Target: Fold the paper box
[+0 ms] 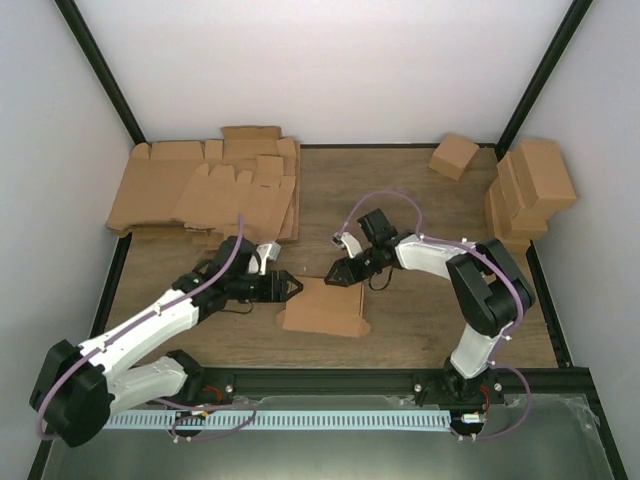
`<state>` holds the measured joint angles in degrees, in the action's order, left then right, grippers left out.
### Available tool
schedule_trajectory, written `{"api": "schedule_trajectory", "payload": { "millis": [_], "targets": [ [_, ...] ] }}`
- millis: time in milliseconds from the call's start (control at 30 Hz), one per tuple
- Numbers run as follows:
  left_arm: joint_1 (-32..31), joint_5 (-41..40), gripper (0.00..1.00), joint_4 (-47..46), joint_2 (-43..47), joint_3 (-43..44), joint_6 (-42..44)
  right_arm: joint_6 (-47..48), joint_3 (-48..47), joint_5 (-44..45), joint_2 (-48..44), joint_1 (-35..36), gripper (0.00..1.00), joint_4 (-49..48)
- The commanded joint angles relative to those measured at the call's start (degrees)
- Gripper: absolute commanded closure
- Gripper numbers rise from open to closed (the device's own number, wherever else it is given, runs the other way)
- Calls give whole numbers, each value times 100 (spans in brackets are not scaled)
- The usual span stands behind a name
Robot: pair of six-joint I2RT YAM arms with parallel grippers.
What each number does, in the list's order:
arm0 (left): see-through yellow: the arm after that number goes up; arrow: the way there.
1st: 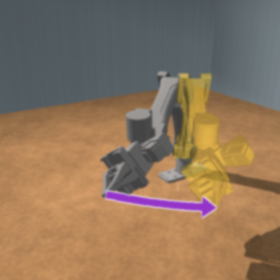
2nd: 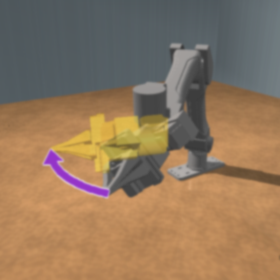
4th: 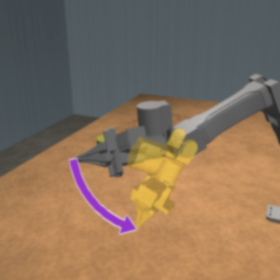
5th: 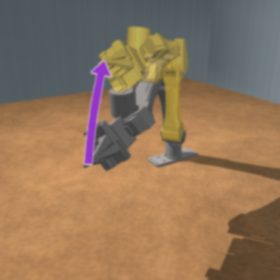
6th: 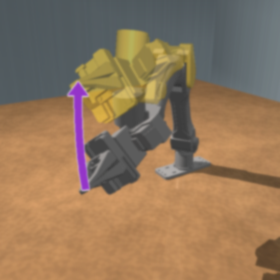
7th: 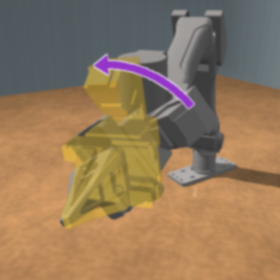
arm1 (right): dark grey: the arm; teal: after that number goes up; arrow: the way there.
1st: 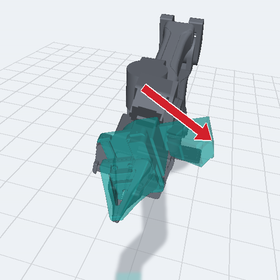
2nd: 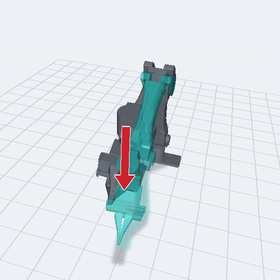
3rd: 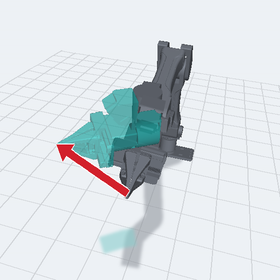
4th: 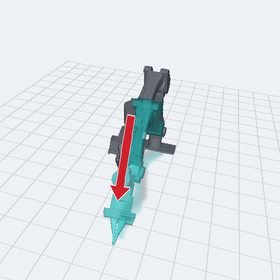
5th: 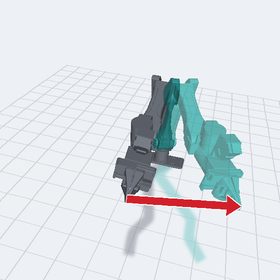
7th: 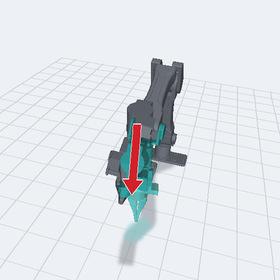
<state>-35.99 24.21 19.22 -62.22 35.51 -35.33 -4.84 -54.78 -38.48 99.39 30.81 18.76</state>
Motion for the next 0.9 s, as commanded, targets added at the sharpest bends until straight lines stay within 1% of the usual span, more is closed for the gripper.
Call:
{"api": "schedule_trajectory", "payload": {
  "millis": [0, 67, 200, 267, 367, 500, 567, 633, 767, 800, 867],
  "targets": [
    [-26, 183, 33, 169, 327, -241, 39, -291, 391, -399, -213, -47, 59, -390],
    [-35, 235, 33, 137, 467, -331, -20, -378, 587, -353, -322, -61, 60, -483],
    [-40, 374, 33, 156, 577, -386, -44, -672, 1052, -432, -540, -206, 68, -917],
    [-40, 457, 34, 169, 580, -387, -44, -746, 1187, -566, -505, -303, 72, -1065],
    [-44, 589, 34, 148, 556, -398, -40, -777, 1281, -820, -317, -491, 75, -1260],
    [-44, 829, 34, -8, 571, -316, -42, -883, 1333, -1508, 97, -868, 77, -1584],
    [-44, 943, 34, -102, 610, -231, -84, -925, 1290, -1811, 298, -1032, 79, -1691],
    [-49, 1051, 34, -153, 630, -127, -157, -929, 1202, -1984, 468, -1160, 80, -1709],
    [-49, 1182, 34, -283, 683, -16, -281, -864, 999, -1930, 667, -1311, 80, -1554],
    [-49, 1188, 36, -333, 692, -22, -310, -839, 960, -1906, 669, -1311, 80, -1525],
    [-49, 1223, 42, -470, 678, -87, -369, -810, 915, -1864, 650, -1307, 80, -1480]
  ]
}}
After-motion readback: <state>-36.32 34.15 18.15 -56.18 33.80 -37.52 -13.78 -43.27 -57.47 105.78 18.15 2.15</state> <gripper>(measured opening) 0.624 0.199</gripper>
